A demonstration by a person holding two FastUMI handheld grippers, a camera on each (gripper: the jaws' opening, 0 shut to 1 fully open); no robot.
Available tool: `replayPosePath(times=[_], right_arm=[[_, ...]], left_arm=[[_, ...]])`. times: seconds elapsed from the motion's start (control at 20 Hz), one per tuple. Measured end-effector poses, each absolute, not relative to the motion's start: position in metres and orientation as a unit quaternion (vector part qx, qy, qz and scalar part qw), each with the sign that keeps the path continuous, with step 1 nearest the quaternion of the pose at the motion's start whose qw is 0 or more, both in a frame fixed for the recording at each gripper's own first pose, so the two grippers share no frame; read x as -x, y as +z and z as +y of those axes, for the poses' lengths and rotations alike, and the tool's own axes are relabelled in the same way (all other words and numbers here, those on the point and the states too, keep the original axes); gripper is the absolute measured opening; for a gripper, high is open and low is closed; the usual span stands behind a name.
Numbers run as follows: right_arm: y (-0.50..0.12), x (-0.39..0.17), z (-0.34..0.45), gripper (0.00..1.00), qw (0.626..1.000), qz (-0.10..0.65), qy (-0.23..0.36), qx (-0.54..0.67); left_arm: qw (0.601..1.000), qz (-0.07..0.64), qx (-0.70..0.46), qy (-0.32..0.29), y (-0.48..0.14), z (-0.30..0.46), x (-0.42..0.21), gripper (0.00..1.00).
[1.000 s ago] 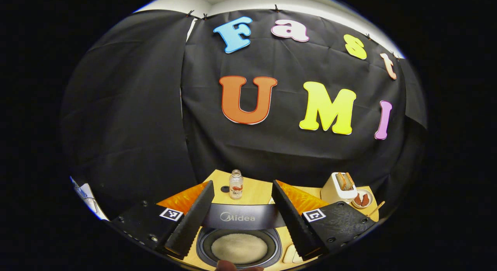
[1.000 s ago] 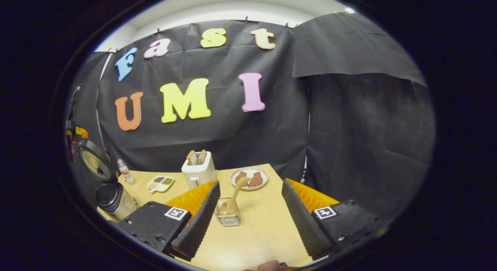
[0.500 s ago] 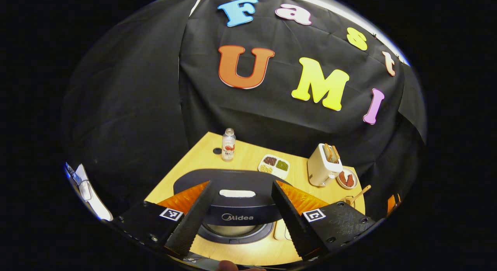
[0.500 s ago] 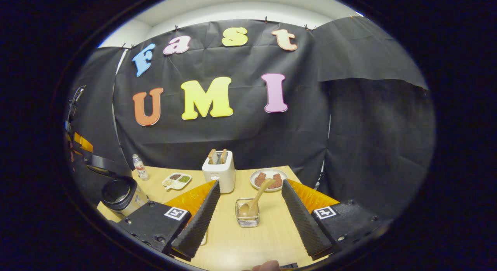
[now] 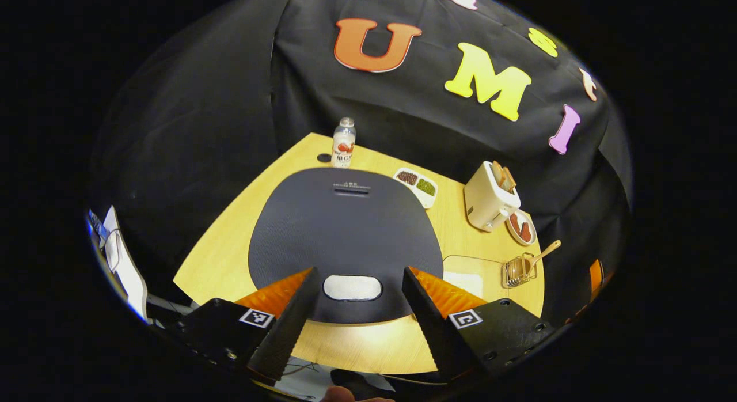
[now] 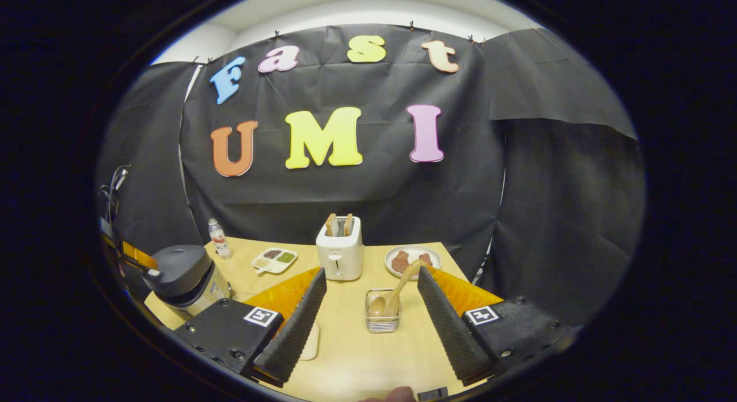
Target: Close the left gripper, press the button to open the rice cooker; take a wooden spoon from the chopstick holder with the right hand, scoop a spoonful of rice and pour it into the rice cooker, then put the wooden spoon back into the chopstick holder.
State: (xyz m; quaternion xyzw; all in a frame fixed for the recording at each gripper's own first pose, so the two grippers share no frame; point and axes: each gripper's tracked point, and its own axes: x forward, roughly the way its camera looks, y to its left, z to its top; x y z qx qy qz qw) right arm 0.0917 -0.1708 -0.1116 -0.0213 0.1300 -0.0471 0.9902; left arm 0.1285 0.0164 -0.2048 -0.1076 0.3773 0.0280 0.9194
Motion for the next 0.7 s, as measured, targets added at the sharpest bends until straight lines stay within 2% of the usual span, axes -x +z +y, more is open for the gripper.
replayPosePath(times=[0.7], right_arm=[[-0.109,-0.1,-0.144,1.0,0.991,0.128,-0.02,0.022]], left_arm=[[0.92,0.388,0.041,0.018,-0.232,0.019,-0.119,0.97]])
